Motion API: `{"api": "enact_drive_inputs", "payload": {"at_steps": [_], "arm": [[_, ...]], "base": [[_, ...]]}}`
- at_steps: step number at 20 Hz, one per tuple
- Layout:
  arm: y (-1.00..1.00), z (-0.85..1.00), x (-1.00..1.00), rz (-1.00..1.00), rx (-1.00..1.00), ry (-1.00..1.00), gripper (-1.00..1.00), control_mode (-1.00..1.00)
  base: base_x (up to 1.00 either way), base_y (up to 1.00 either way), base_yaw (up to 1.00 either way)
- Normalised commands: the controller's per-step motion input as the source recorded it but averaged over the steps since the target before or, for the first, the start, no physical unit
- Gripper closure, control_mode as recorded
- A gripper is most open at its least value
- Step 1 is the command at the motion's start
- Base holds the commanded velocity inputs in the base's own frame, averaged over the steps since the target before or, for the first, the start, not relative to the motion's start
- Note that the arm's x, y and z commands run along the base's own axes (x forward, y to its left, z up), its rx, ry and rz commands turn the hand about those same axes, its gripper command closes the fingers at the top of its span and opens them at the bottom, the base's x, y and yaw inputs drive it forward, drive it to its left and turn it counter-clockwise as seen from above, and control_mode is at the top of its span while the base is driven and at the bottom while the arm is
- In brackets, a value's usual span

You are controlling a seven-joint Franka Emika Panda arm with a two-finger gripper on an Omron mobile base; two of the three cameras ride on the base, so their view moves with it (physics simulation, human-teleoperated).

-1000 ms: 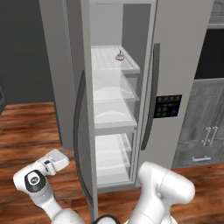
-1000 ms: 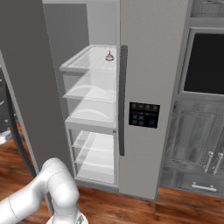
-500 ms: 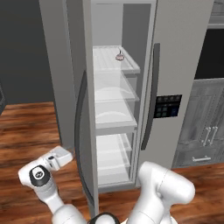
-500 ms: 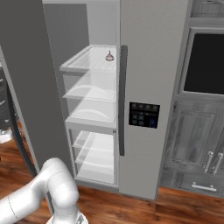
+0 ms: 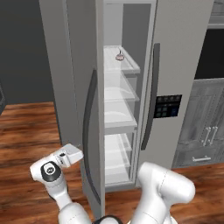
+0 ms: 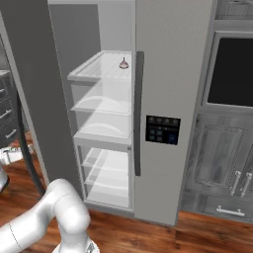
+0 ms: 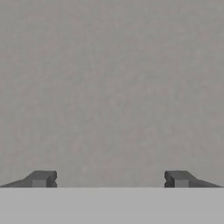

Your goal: There's a chicken drumstick in the fridge that needs to be moved to the freezer for freezing. Pick up the chicken drumstick from the fridge, place it on any shelf in the freezer, and close the fridge and freezer doors when done.

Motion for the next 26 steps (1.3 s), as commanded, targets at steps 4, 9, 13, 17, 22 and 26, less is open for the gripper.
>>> {"api": "enact_drive_inputs", "payload": {"at_steps": [4,9,13,17,22,26], "arm": [[-0.98,0.0,0.0,0.07,0.07,0.0,-1.0,-1.0],[-1.0,0.0,0.03,0.09,0.09,0.0,-1.0,-1.0],[-1.0,0.0,0.16,0.11,0.11,0.04,-1.0,-1.0],[-1.0,0.0,0.21,0.12,0.12,0.06,-1.0,-1.0],[-1.0,0.0,0.32,0.12,0.11,0.09,-1.0,-1.0],[-1.0,0.0,0.33,0.13,0.11,0.06,-1.0,-1.0]], "base": [[0.0,0.0,0.0],[0.0,0.0,0.0],[0.0,0.0,0.0],[0.0,0.0,0.0],[0.0,0.0,0.0],[0.0,0.0,0.0]]}}
